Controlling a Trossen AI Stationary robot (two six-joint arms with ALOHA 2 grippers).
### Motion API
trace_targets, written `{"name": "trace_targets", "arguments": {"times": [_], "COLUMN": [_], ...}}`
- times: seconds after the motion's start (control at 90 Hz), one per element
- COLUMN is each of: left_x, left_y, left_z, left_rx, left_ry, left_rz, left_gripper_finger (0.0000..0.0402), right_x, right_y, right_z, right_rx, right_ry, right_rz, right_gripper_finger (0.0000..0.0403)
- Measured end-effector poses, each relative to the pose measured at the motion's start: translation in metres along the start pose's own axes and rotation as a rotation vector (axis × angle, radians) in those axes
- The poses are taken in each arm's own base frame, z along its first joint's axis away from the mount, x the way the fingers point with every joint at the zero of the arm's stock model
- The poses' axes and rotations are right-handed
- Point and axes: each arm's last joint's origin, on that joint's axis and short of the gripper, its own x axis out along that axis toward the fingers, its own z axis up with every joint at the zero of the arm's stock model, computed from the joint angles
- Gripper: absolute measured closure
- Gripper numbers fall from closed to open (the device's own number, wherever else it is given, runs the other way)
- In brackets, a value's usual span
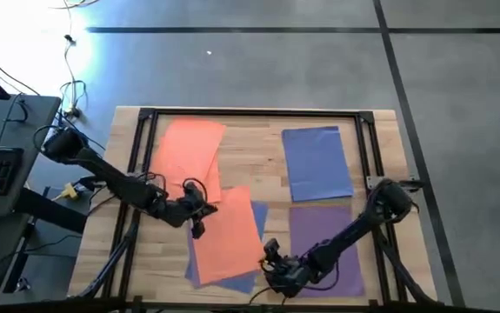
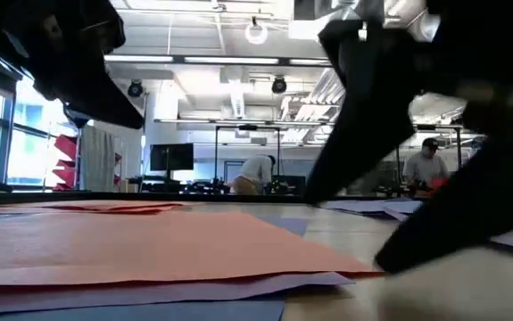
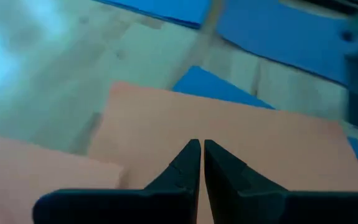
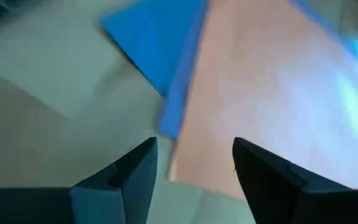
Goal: Organize paper
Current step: Stack the orange paper on top of the orange paper
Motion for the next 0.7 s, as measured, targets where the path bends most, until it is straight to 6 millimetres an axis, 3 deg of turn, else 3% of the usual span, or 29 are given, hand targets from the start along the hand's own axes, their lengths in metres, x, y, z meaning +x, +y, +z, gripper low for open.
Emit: {"name": "trace_targets", "arguments": {"times": [0.256,0.444,0.7], "left_x": [0.031,0.047,0.057], "left_y": [-0.008,-0.003,0.001], "left_z": [-0.024,-0.042,-0.05], "left_rx": [-0.005,-0.016,-0.039], "left_ry": [0.109,0.192,0.221], "left_rz": [-0.084,-0.037,-0.014], "left_gripper_finger": [0.0402,0.0402,0.0402], "right_x": [0.009,0.013,0.005], "right_y": [-0.018,-0.028,-0.014], "right_z": [-0.003,-0.004,0.005], "right_rx": [-0.012,-0.001,-0.119], "right_ry": [0.022,0.032,0.022], "right_rz": [-0.013,-0.023,0.043], "right_gripper_finger": [0.0208,0.0208,0.0208]}}
